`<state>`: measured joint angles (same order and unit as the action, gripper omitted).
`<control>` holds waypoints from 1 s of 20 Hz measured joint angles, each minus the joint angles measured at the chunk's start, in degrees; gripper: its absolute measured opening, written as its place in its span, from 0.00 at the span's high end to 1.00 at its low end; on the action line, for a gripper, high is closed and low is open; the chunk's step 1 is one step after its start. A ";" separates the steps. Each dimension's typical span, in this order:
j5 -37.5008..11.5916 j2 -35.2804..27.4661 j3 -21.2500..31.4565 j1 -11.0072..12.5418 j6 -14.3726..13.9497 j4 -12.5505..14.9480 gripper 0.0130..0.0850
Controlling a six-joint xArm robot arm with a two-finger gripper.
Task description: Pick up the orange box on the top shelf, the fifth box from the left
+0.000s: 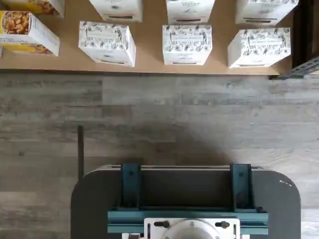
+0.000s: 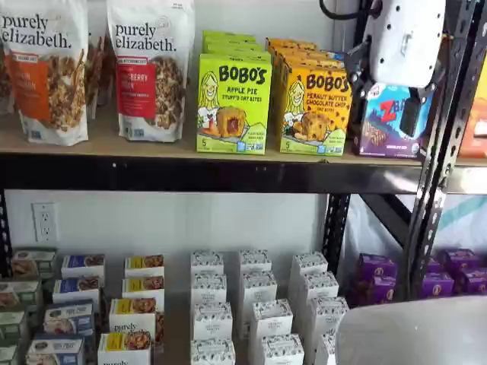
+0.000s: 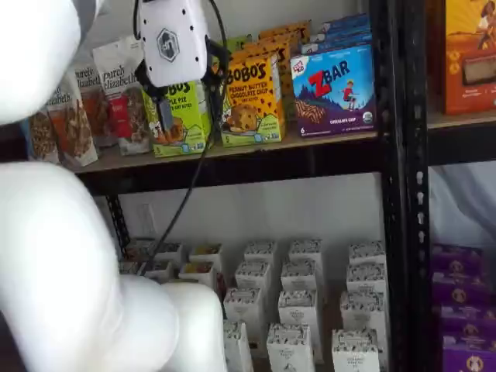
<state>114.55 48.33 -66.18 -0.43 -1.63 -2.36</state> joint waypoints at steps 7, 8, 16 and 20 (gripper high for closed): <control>-7.55 4.32 3.98 1.39 1.03 -1.65 0.00; -7.49 4.25 3.97 1.18 0.88 -1.44 0.00; -7.45 2.70 3.86 -3.71 -2.36 3.84 0.00; -9.72 1.34 4.01 -3.42 -2.13 4.39 0.00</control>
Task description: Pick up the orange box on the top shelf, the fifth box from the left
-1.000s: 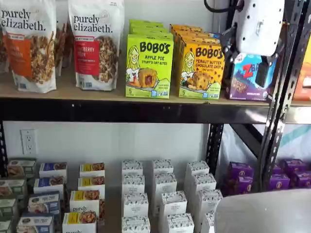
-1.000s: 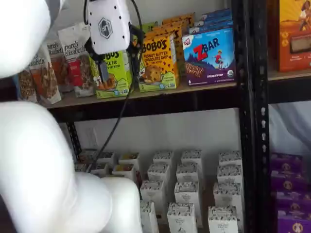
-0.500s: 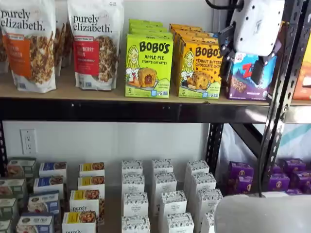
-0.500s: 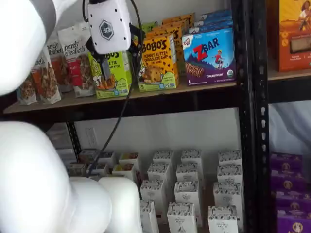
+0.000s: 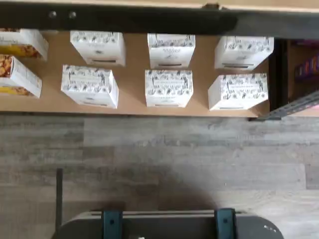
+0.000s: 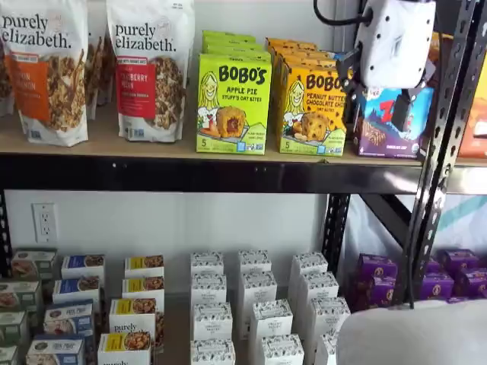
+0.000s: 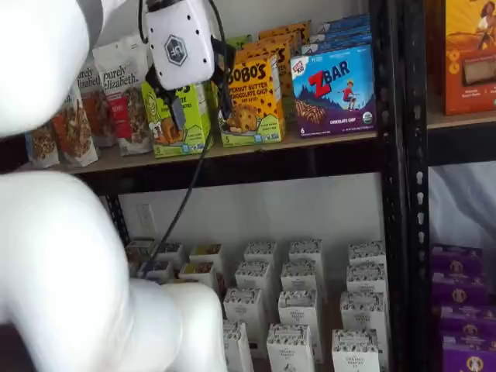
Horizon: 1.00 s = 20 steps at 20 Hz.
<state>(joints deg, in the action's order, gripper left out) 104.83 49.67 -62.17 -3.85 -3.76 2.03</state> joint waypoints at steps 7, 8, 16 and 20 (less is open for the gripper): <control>-5.63 -5.07 -2.33 4.17 3.62 -1.15 0.00; -6.20 -5.85 -2.77 4.76 4.15 -1.37 0.00; -10.16 -11.60 -6.80 6.55 5.79 -2.36 0.00; -13.10 -13.23 -7.61 6.20 5.42 -2.44 0.00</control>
<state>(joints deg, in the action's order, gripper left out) 91.72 36.44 -69.78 2.35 1.66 -0.41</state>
